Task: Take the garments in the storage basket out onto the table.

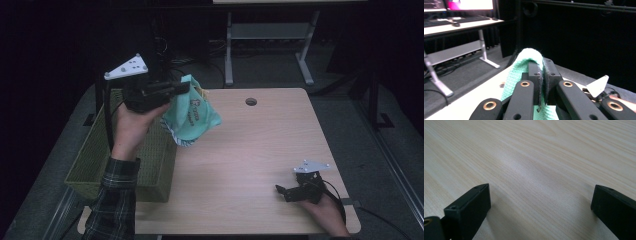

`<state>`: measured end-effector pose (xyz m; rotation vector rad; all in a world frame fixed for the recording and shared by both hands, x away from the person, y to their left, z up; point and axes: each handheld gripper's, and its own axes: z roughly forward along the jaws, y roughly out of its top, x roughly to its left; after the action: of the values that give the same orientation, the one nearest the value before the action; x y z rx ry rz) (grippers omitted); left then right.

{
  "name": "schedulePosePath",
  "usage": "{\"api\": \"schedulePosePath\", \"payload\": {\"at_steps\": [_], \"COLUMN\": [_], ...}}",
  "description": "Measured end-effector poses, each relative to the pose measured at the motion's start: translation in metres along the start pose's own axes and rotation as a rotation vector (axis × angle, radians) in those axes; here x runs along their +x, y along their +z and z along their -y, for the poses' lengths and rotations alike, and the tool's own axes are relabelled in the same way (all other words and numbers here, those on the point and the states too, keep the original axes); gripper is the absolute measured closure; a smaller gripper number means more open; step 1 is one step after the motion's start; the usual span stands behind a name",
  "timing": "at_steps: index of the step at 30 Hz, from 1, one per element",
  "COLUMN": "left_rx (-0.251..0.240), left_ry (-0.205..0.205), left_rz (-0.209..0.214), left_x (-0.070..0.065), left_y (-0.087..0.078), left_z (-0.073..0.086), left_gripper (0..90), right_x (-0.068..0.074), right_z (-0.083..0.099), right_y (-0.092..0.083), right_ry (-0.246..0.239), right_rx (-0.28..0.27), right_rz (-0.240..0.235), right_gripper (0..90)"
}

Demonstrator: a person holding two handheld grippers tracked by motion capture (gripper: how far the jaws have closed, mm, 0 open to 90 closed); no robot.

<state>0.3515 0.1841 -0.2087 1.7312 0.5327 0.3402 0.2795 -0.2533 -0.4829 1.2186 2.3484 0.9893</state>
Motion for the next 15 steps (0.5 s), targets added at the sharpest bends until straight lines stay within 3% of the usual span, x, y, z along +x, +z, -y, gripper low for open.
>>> {"api": "schedulePosePath", "payload": {"at_steps": [15], "left_rx": [0.06], "left_ry": [0.003], "left_rz": [0.13], "left_x": [-0.023], "left_y": [0.047], "left_z": [0.025], "left_gripper": [85.9], "right_x": [0.0], "right_z": [0.0], "right_y": [0.0], "right_ry": [-0.001], "right_rx": [0.0], "right_rz": [0.0], "right_gripper": [2.3]}}
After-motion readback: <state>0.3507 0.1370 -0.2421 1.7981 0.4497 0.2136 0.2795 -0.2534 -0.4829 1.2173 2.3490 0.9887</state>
